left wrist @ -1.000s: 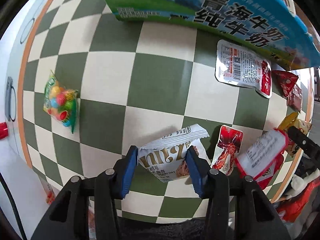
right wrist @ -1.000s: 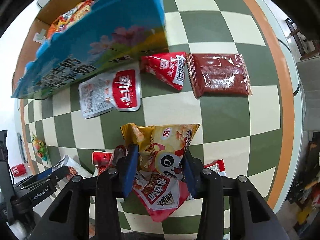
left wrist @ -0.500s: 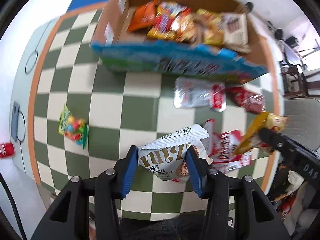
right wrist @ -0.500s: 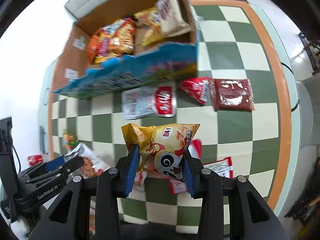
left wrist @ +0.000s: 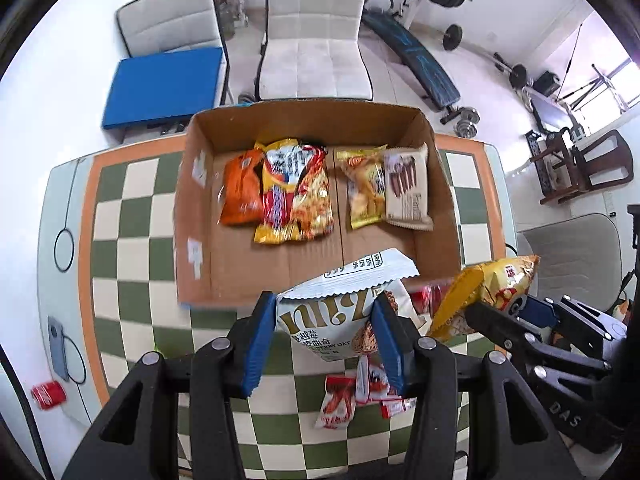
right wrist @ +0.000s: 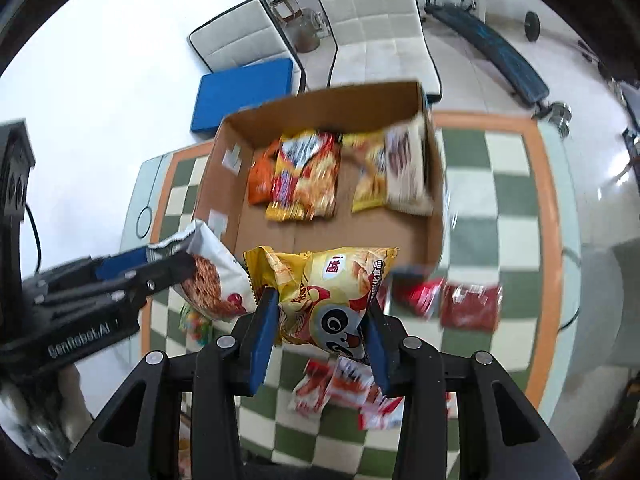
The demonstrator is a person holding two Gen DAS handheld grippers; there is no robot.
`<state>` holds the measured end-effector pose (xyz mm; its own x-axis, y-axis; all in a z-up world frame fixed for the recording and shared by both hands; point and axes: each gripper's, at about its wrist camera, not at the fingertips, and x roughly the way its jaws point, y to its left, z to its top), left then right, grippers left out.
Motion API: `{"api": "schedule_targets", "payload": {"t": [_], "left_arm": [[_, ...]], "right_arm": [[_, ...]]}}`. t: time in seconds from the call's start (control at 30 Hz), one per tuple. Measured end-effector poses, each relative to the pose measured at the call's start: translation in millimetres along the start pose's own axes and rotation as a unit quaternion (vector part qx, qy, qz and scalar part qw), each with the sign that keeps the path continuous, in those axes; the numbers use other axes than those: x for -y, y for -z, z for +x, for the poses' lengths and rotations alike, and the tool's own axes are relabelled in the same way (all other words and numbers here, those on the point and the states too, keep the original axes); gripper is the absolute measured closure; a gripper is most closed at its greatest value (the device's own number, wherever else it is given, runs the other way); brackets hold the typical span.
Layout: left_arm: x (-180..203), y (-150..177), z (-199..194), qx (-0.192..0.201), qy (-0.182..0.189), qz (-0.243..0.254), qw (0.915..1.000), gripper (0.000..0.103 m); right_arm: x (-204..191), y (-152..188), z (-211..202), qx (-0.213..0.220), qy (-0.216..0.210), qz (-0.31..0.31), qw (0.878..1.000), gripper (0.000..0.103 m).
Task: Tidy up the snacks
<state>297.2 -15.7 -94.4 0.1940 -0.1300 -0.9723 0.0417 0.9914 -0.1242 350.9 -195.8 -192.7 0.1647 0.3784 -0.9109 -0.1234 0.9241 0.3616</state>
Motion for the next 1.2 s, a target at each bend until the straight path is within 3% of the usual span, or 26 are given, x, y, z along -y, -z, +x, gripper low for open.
{"api": "schedule_targets", "payload": {"t": [0.13, 0.27, 0.5, 0.7, 0.8, 0.9, 0.93, 0.97, 1.0, 1.2], "left_arm": [[-10.3, -43.3, 34.6, -0.052, 0.006, -0.014, 0.9985, 0.058], [-21.9, -70.7, 82.1, -0.130, 0.030, -0.039, 0.9903, 0.058], [-25.7, -84.3, 139.3, -0.199, 0.035, -0.058, 0.9776, 0.058], [-16.7, -79.5, 157.1, -0.223, 0.023, -0.044, 0.9735, 0.056], [-17.2, -76.3, 160.5, -0.228, 0.031, -0.050, 0.9718, 0.056], [-19.3, -74.3, 160.9, -0.226, 0.035, -0.048, 0.9724, 0.049], [-20.5, -73.5, 160.5, -0.226, 0.036, -0.049, 0.9723, 0.039], [-20.9, -73.0, 158.8, -0.224, 0.036, -0.051, 0.9726, 0.025], [-20.3, -74.0, 159.2, -0.221, 0.036, -0.051, 0.9732, 0.020], [-29.1, -74.6, 146.5, -0.209, 0.022, -0.054, 0.9761, 0.018]], "right_arm": [[12.3, -37.8, 13.1, -0.016, -0.003, 0.011, 1.000, 0.060], [26.0, -67.8, 42.3, -0.048, -0.005, 0.025, 0.999, 0.060], [43.4, -90.6, 98.4, -0.115, 0.007, 0.040, 0.993, 0.060], [54.8, -93.5, 129.1, -0.153, 0.002, 0.055, 0.987, 0.059], [59.2, -91.8, 139.7, -0.174, 0.003, 0.062, 0.983, 0.053], [59.5, -91.4, 144.2, -0.183, 0.012, 0.059, 0.981, 0.026], [58.8, -91.3, 144.0, -0.184, 0.012, 0.059, 0.981, 0.023], [58.0, -91.3, 143.7, -0.185, 0.015, 0.056, 0.981, 0.023], [57.5, -91.7, 143.3, -0.185, 0.020, 0.054, 0.981, 0.023], [55.4, -96.2, 140.9, -0.177, 0.048, 0.044, 0.982, 0.016]]}}
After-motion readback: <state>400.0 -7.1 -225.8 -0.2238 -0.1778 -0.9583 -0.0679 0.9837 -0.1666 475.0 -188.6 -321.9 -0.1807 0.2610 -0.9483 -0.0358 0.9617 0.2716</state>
